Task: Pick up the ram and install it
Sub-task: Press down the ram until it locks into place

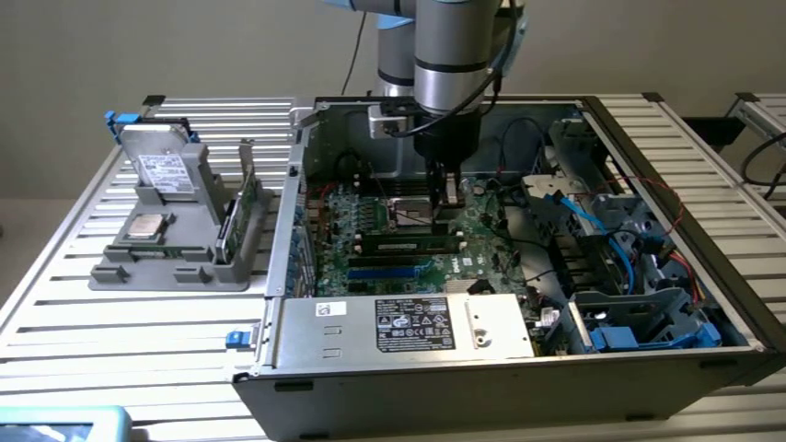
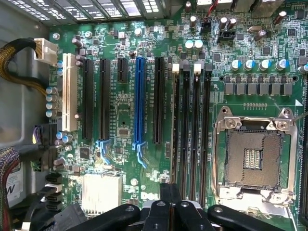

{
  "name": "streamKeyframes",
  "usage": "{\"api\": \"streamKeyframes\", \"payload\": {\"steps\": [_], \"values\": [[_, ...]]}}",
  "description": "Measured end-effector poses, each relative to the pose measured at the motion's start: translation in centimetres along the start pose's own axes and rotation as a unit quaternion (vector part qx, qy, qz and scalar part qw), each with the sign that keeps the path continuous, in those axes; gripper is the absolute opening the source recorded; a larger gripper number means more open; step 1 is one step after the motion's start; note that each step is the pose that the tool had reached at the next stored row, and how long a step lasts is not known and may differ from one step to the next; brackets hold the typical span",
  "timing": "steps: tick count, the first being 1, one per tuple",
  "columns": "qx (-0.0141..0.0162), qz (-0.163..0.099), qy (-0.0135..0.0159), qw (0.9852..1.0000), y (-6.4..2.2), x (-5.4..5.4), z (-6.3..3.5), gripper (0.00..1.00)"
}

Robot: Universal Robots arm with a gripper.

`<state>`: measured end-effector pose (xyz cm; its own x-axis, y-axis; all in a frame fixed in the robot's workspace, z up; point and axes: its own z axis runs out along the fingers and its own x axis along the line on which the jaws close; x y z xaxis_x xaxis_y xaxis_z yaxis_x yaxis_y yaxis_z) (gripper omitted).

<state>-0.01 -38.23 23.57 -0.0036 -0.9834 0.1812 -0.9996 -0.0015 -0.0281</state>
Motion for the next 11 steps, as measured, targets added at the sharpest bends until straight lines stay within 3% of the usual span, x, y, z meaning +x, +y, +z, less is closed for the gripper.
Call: {"api": "streamKeyframes", "payload": {"steps": [4, 11], "values": [[-0.0024, 0.013, -0.0004, 0.9999, -0.02, -0.04, 0.21, 0.11], [-0.0039, 0.014, -0.0017, 0.9999, -0.41, -0.07, 0.38, 0.11]]}}
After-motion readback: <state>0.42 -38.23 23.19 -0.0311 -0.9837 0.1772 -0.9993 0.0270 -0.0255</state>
